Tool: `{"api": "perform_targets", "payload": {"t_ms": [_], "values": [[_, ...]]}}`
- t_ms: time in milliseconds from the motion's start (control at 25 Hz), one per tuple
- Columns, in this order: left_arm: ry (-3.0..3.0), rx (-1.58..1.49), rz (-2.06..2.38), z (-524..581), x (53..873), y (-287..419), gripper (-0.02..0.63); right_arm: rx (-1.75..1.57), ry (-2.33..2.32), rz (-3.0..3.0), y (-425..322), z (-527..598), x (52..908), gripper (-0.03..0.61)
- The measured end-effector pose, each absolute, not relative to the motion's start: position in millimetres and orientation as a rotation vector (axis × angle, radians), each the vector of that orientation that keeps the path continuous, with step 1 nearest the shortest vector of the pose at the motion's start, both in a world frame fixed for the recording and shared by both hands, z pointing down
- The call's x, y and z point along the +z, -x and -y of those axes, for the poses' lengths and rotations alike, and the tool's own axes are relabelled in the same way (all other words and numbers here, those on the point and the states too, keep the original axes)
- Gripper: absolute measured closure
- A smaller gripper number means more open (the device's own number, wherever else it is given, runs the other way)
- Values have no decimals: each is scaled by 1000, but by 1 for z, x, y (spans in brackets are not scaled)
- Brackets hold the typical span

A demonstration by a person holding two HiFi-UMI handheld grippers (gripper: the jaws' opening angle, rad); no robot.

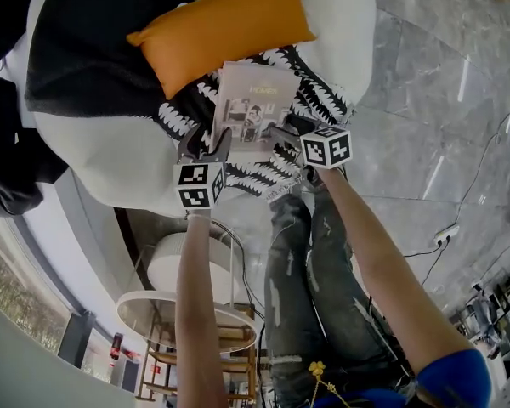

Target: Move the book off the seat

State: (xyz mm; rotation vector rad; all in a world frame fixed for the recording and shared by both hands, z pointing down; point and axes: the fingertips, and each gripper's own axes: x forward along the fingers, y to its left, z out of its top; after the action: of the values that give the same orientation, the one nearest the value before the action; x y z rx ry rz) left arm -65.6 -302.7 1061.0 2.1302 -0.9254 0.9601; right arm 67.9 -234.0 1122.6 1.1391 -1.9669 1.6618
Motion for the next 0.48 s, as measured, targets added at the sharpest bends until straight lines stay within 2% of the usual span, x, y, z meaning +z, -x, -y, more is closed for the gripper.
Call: {"api": "perform_targets", "payload": {"t_ms": [80,240,480], "values": [[-2119,943,864,300,1075,63,374,1714,-1112,1997,-59,237,1129,319],[-2114,849,827,299,1078,58,420,1772,-1076,2063,-51,241,1129,369],[-2033,796,897,285,1062,53,433,1735,-1125,2058,-65,239,1107,388]]}}
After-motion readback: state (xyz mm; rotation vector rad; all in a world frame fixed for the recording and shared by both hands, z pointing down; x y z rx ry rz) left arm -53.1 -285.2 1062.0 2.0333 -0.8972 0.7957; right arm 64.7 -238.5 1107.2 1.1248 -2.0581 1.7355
